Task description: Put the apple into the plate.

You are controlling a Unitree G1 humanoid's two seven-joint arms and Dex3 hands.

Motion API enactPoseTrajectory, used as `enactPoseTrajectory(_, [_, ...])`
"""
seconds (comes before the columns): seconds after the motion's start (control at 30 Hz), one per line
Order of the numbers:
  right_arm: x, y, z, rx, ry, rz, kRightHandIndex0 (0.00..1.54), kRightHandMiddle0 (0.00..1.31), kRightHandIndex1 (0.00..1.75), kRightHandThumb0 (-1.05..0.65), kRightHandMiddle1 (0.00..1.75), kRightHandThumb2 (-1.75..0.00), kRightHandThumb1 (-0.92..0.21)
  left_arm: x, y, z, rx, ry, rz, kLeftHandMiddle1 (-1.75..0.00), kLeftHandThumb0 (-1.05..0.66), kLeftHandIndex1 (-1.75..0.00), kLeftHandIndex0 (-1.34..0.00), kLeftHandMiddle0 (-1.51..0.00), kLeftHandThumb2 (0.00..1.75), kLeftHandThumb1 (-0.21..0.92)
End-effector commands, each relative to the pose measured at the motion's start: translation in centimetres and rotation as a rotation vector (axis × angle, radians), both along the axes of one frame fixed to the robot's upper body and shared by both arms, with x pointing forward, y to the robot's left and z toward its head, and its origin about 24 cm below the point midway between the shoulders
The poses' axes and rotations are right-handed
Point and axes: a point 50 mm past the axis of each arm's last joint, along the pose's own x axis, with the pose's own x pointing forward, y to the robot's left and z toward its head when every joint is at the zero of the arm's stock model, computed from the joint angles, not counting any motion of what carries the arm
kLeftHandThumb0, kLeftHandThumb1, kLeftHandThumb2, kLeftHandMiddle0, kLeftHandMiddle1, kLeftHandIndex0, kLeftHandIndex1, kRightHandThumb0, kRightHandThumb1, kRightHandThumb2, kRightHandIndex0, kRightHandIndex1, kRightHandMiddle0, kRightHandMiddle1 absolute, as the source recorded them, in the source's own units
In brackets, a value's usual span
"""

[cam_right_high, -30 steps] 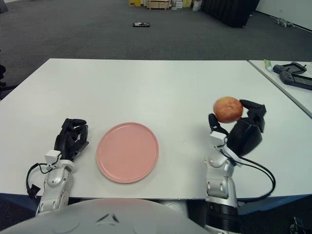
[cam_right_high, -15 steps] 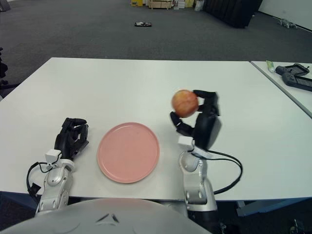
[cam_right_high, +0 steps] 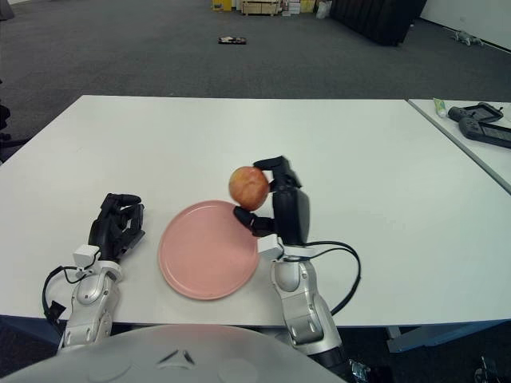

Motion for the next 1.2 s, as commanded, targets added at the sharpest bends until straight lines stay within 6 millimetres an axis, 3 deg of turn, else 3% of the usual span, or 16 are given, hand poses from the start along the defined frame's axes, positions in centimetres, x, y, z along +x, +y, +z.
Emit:
enactPoseTrajectory(0.0, [0.8, 0.5, 0.2, -0.036, 0.000, 0.090, 1.29, 0.71, 1.75, -0.52, 1.75, -1.47, -0.19, -0.3, -0.1, -0.8, -0.005, 0.044, 0.002, -1.38, -0.36, -1.75, -0.27, -0.55, 0.70, 0.80])
enactPoseTrajectory(0.17, [0.9, 0.7, -0.1, -0.071, 0.055, 0.155, 1.28, 0.69, 1.75, -0.51, 1.75, -1.43, -0.22, -0.3, -0.1, -0.8, 0.000, 0.042, 0.000, -1.38, -0.36, -1.75, -0.26, -0.55, 0.70, 0.80])
enactPoseTrajectory(0.47, [1.6, 1.8, -3.8, -0.248, 0.202, 0.261, 1.23, 0.66, 1.75, -0.49, 1.75, -1.39, -0.26, -0.5, -0.1, -0.6, -0.018, 0.027, 0.014, -1.36, -0.36, -1.75, -0.24, -0.55, 0.64, 0.84])
enactPoseTrajectory(0.9, [1.6, 2.4, -5.7, -0.516, 0.353, 0.375, 1.19, 0.64, 1.75, -0.49, 1.75, -1.35, -0.28, -0.5, 0.0, -0.7, -0.007, 0.056, 0.023, -1.35, -0.36, -1.75, -0.26, -0.55, 0.69, 0.81])
enactPoseTrajectory(1.1, [1.5, 2.4, -6.0, -0.567, 0.380, 0.382, 0.99, 0.53, 1.75, -0.45, 1.75, -1.19, -0.41, -0.5, 0.0, -0.6, -0.013, 0.042, 0.024, -1.38, -0.36, -1.75, -0.25, -0.52, 0.65, 0.83])
enactPoseTrajectory(1.17, [1.5, 2.4, -6.1, -0.573, 0.388, 0.387, 0.82, 0.47, 1.75, -0.43, 1.75, -1.08, -0.50, -0.5, -0.1, -0.6, -0.014, 0.040, 0.025, -1.38, -0.36, -1.75, -0.24, -0.52, 0.64, 0.84])
